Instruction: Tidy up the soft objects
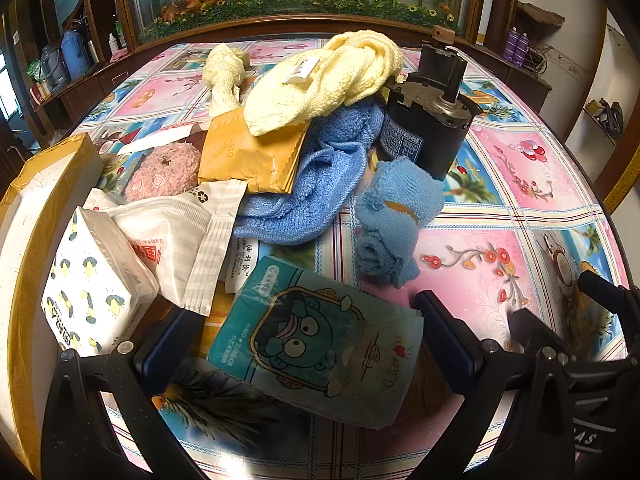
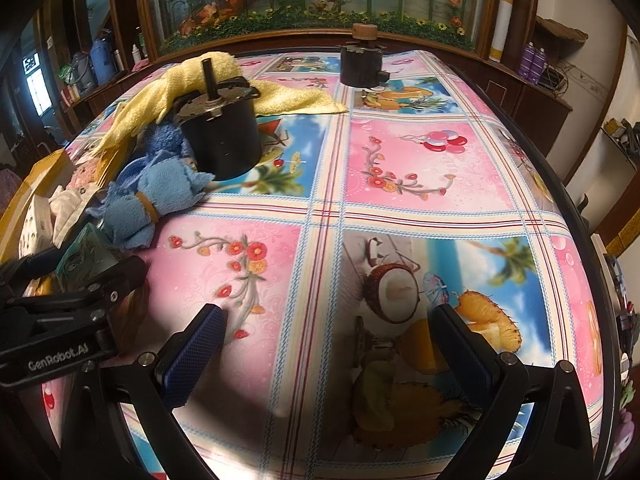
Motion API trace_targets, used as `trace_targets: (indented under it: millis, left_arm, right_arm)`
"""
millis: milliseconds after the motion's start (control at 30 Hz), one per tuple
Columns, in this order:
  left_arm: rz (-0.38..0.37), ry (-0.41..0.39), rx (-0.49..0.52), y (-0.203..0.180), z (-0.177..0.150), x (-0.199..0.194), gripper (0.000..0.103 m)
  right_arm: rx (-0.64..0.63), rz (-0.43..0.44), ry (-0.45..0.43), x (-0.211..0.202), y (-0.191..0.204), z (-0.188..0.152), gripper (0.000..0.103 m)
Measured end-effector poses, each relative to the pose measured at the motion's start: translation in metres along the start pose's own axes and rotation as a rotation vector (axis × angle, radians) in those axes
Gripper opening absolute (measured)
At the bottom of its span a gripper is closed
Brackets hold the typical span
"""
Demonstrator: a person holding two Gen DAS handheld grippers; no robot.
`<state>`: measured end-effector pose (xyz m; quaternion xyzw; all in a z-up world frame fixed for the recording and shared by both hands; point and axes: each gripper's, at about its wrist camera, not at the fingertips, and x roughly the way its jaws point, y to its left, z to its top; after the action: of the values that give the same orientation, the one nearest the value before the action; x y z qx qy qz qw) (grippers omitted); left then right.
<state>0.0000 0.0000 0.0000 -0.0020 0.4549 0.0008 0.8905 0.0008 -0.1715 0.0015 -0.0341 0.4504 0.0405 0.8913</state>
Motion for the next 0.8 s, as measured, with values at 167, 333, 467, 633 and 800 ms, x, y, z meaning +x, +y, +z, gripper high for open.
trace_targets:
  millis: [167,333,467,633,800]
  left_arm:
    - [0.000,0.000,0.000,0.0001,0.0000,0.0000,0.103]
    - [0.000,0.000,0.000,0.0000,0.0000,0.0000,0.103]
    - [0.000,0.000,0.000,0.0000,0.0000,0.0001,0.103]
    - [0.000,0.000,0.000,0.0000,0.0000,0.0000,0.103]
    - [0.001,0.000,0.000,-0.0001,0.0000,0.0000,0.103]
  right_arm:
    - [0.001,0.002,0.001,0.0006,0.0024,-0.0013,0.103]
    - [0.001,0.002,0.001,0.0007,0.0023,-0.0013,0.103]
    - [0.001,0.002,0.001,0.0007,0.0022,-0.0013,0.103]
    - [0.001,0.002,0.001,0.0007,0.0023,-0.0013,0.103]
    - [0.001,0.002,0.001,0.0008,0.0025,-0.0011,0.103]
